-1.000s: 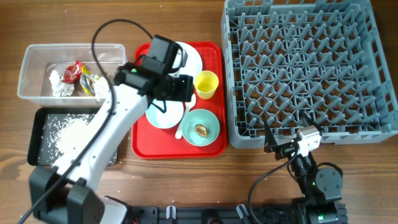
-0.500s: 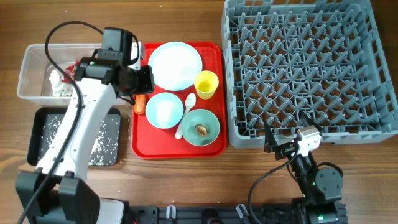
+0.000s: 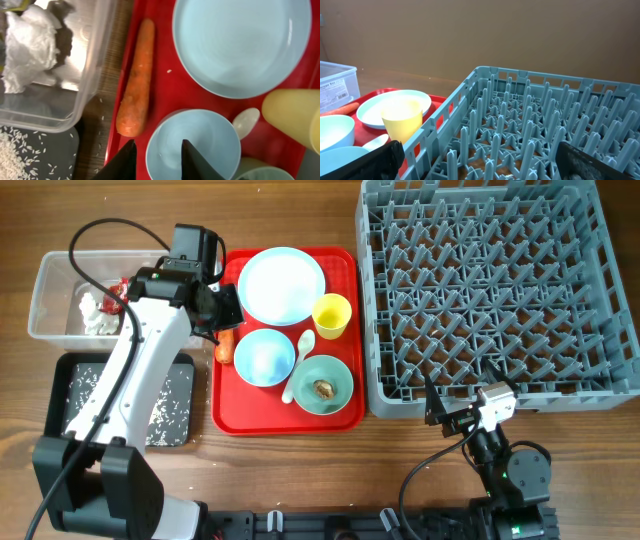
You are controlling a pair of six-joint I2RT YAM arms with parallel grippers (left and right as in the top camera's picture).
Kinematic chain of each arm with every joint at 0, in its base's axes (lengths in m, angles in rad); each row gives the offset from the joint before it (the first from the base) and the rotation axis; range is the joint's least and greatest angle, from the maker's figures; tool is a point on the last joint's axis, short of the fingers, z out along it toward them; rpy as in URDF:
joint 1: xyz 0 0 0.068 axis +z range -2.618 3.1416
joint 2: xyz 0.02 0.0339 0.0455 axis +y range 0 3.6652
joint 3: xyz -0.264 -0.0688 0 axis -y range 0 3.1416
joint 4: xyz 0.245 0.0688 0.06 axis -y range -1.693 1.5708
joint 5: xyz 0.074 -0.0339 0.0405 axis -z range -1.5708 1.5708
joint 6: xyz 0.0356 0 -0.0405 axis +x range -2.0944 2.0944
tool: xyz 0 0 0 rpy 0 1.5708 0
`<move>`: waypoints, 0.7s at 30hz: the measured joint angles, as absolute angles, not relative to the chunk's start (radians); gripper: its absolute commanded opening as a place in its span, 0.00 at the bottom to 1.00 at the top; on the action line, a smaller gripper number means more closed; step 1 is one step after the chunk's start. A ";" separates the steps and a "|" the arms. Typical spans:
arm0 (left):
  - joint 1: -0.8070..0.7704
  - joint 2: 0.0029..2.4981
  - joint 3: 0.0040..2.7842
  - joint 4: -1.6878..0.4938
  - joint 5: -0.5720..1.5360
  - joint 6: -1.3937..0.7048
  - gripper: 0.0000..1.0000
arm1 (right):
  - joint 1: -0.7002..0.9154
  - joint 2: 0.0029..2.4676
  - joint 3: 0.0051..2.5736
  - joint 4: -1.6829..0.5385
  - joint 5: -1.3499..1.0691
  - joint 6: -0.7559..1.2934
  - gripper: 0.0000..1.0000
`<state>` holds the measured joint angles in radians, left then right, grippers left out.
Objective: Sort waste into correct bins and load items into the dishwasher rack
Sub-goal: 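Lower the left gripper onto the orange carrot and grasp it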
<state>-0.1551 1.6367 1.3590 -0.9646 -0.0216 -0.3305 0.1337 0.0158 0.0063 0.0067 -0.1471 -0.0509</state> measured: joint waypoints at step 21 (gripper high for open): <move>-0.199 1.776 1.282 -0.843 -0.078 -0.171 0.47 | 0.134 0.016 0.006 0.007 -0.147 -0.051 1.00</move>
